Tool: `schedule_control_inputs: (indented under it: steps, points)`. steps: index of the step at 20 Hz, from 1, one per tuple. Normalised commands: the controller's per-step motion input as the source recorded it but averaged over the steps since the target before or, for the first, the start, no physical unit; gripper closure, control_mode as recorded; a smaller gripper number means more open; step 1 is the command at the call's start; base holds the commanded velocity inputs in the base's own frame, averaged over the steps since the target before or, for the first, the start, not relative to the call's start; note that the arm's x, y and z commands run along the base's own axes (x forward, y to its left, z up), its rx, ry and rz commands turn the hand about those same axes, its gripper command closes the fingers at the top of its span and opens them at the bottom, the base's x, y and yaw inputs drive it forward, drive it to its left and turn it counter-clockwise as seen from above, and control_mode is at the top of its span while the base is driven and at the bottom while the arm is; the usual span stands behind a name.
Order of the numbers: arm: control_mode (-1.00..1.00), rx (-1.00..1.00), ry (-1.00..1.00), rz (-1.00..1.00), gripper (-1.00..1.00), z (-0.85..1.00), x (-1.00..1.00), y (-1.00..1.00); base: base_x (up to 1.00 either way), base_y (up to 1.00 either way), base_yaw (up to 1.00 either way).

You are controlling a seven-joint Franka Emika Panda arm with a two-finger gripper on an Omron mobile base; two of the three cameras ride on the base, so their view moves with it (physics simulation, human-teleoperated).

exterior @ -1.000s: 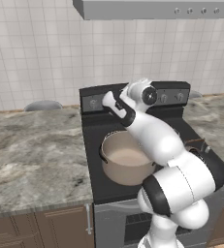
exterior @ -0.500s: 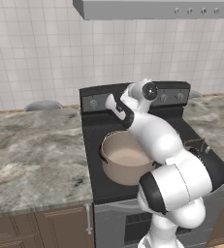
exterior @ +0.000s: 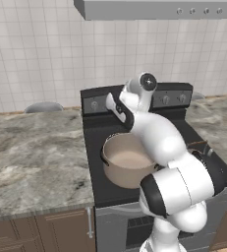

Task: Pick the kettle from the cabinet and place it on a stove burner. Then pick the pot from the counter and place it on another stove burner. Finally, turn both burners on.

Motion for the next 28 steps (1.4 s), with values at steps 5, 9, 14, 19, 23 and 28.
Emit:
schedule_control_inputs:
  steps: [5,9,14,19,23,28]
  points:
    - [-1.0,-0.16,0.03,0.01,-1.0,0.01,0.0,0.58,0.0,0.0,0.0]
    - [-1.0,-0.04,-0.02,0.06,-1.0,-0.03,-0.05,0.21,0.0,0.0,0.0]
    - [-1.0,-0.01,-0.02,0.0,-1.0,0.0,-0.01,0.12,0.0,0.0,0.0]
    - [-1.0,-0.02,0.0,0.0,-1.0,-0.08,0.0,0.23,0.0,0.0,0.0]
    - [-1.0,-0.01,0.0,0.0,-1.0,-0.1,0.0,0.21,0.0,0.0,0.0]
    - [-1.0,0.0,0.0,0.0,-1.0,-0.09,0.0,0.23,0.0,0.0,0.0]
